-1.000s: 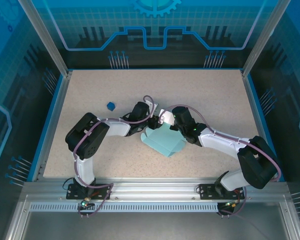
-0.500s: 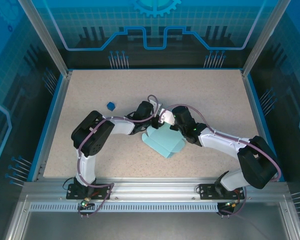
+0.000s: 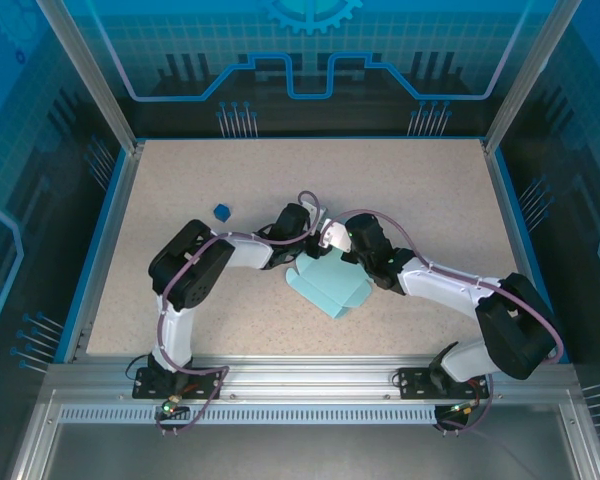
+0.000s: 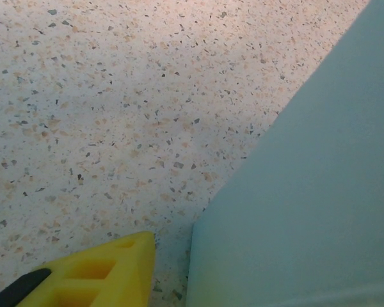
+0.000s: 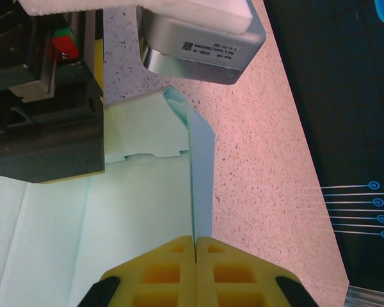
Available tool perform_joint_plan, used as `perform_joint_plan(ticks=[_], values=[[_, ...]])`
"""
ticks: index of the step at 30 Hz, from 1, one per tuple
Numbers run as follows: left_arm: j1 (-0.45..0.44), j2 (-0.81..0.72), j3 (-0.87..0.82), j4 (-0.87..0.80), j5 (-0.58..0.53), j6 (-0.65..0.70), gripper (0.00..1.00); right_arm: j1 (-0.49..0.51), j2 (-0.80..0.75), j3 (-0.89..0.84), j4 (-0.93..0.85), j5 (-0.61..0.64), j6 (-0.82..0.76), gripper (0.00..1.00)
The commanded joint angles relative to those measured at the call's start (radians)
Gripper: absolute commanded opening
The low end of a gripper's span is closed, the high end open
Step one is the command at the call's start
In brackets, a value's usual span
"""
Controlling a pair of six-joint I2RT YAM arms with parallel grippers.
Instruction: Fold the paper box
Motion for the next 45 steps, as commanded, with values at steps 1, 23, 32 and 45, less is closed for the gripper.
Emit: perform_joint_plan(ticks=[1, 23, 32, 45], values=[[0.010, 0.030, 0.029, 0.007, -0.021, 0.002, 0.40, 0.005, -0.031, -0.005, -0.015, -0.020, 0.025, 0.00], [0.011, 0.045, 0.058, -0.003, -0.174, -0.093, 0.20, 0.013, -0.032, -0.010, -0.046, -0.029, 0.065, 0.00], [0.008, 0.076, 0.139, -0.182, -0.357, -0.248, 0.12, 0.038, -0.030, -0.031, -0.052, -0.015, 0.097, 0.00], [0.014, 0.012, 0.061, -0.006, -0.129, -0.116, 0.36, 0.005, -0.024, -0.013, -0.041, 0.022, 0.106, 0.00]])
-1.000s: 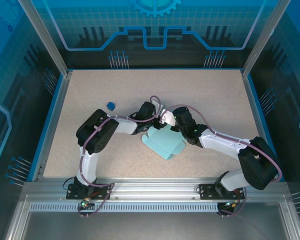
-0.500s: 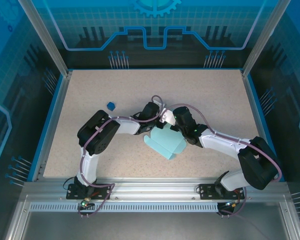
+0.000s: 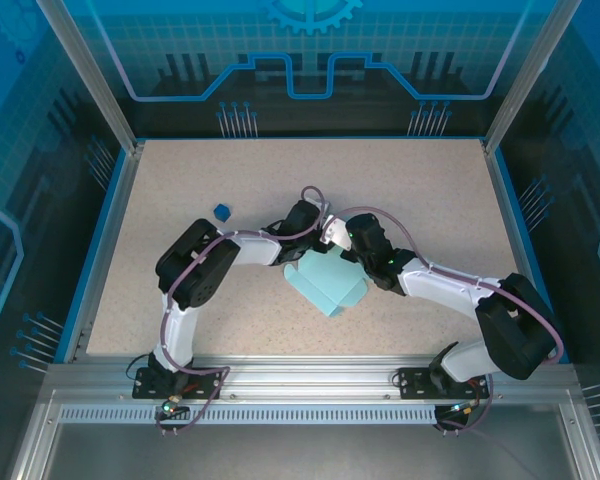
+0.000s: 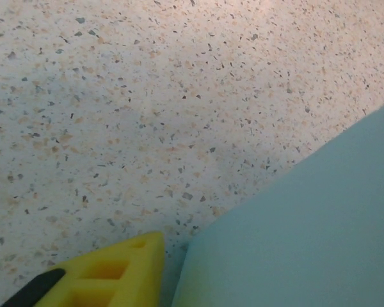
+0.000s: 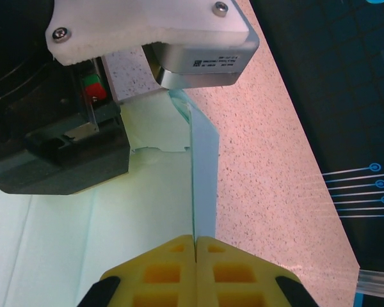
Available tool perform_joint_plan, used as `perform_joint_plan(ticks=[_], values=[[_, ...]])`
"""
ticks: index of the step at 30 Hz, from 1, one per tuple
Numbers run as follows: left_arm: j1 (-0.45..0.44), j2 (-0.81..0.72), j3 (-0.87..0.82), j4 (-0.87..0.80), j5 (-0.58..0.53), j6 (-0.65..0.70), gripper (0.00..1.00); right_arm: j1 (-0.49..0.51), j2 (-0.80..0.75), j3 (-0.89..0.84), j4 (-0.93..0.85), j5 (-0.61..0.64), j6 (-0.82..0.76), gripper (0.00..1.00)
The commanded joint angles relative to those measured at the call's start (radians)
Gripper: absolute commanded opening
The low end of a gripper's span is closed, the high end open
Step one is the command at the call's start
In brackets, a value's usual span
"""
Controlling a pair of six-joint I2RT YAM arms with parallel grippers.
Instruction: Fold the paper box
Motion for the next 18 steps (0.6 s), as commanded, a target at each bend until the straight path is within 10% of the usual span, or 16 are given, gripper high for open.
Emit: perform_joint_plan(ticks=[1, 18], values=[[0.044, -0.031, -0.037, 0.076, -0.005, 0.017, 0.38, 0.000, -0.022, -0.003, -0.066, -0.007, 0.021, 0.00], [0.054, -0.123, -0.057, 0.065, 0.126, 0.128, 0.57, -0.011, -0.011, 0.014, -0.081, -0.028, 0.008, 0.00]])
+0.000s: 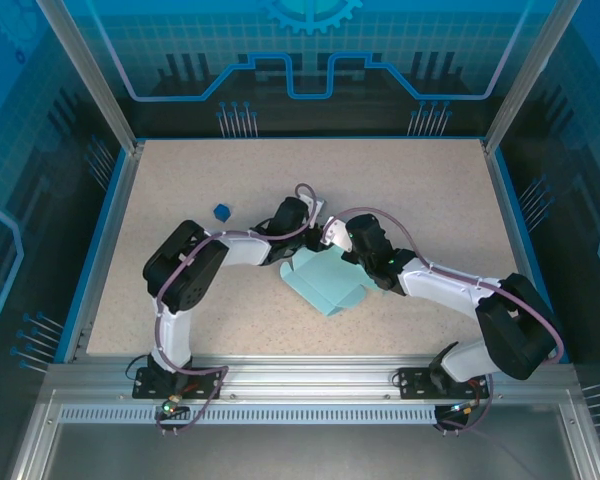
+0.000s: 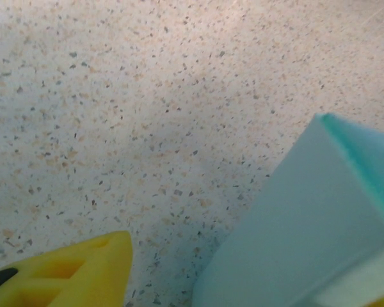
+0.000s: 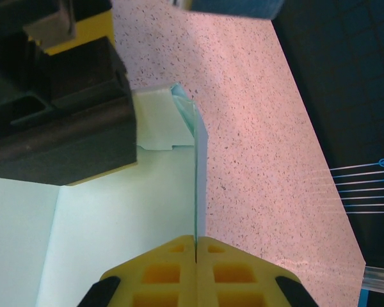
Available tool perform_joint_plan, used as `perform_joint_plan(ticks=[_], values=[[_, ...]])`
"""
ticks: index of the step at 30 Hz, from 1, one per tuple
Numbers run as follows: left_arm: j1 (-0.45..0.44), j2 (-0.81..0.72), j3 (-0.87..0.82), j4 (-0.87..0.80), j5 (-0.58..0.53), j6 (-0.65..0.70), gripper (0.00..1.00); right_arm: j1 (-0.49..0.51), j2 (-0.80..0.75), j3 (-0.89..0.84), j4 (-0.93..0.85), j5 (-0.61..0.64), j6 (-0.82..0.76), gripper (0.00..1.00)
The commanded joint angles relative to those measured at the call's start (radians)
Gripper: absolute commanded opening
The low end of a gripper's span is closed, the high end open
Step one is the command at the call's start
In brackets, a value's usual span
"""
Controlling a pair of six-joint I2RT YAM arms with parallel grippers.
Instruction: Fold the paper box
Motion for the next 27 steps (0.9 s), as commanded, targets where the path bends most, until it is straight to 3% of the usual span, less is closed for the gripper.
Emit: perform_joint_plan(ticks=[1, 16, 27], values=[[0.016, -0.041, 0.018, 0.011, 0.020, 0.045, 0.58, -0.007, -0.012, 0.015, -0.050, -0.025, 0.005, 0.00], [0.018, 0.044, 0.127, -0.064, 0.043, 0.080, 0.56, -0.004, -0.034, 0.017, -0.073, -0.070, 0.007, 0.00], [0.016, 0.048, 0.120, -0.081, -0.008, 0.085, 0.40, -0.002, -0.047, 0.025, -0.074, -0.101, 0.021, 0.00]])
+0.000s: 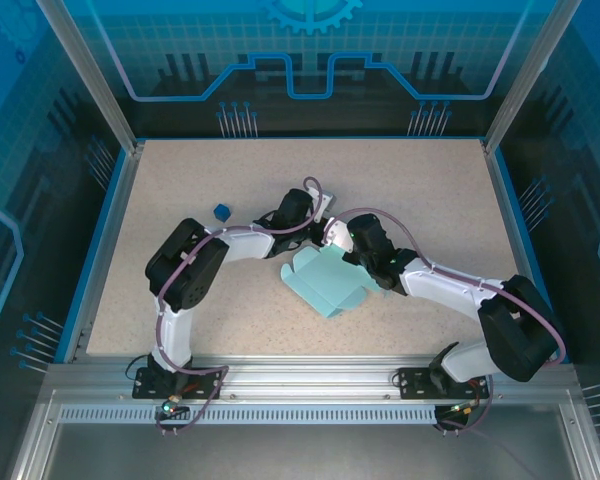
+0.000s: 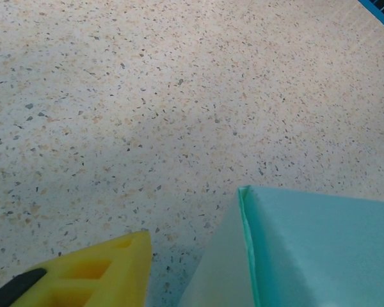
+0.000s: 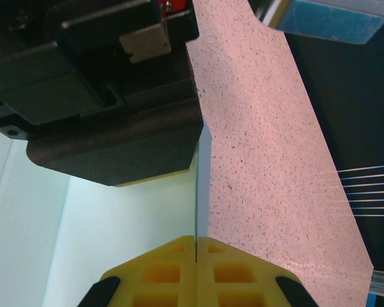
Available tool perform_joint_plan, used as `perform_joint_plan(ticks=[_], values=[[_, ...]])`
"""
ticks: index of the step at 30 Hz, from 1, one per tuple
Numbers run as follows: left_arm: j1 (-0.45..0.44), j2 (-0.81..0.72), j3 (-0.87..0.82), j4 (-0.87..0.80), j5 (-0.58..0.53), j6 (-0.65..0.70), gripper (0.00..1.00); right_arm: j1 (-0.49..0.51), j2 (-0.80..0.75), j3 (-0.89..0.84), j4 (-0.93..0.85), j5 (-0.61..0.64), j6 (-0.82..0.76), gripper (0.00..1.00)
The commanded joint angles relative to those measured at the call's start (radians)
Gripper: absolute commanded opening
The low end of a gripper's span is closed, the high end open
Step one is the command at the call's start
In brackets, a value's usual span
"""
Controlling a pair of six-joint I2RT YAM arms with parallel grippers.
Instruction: Fold the paper box
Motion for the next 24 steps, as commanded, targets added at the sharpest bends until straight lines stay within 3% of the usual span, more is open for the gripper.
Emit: perform_joint_plan(ticks=[1, 14, 20, 24], values=[[0.019, 0.025, 0.029, -0.031, -0.087, 0.005, 0.38, 0.003, -0.036, 0.022, -0.046, -0.067, 0.021, 0.00], [0.009, 0.017, 0.049, -0.110, -0.365, -0.093, 0.17, 0.011, -0.084, -0.004, -0.052, -0.104, 0.065, 0.00], [0.007, 0.009, 0.086, -0.148, -0.414, -0.124, 0.13, 0.019, -0.075, -0.014, -0.045, -0.101, 0.071, 0.00], [0.008, -0.001, 0.080, -0.122, -0.342, -0.101, 0.14, 0.011, -0.062, -0.014, -0.031, -0.070, 0.069, 0.00]])
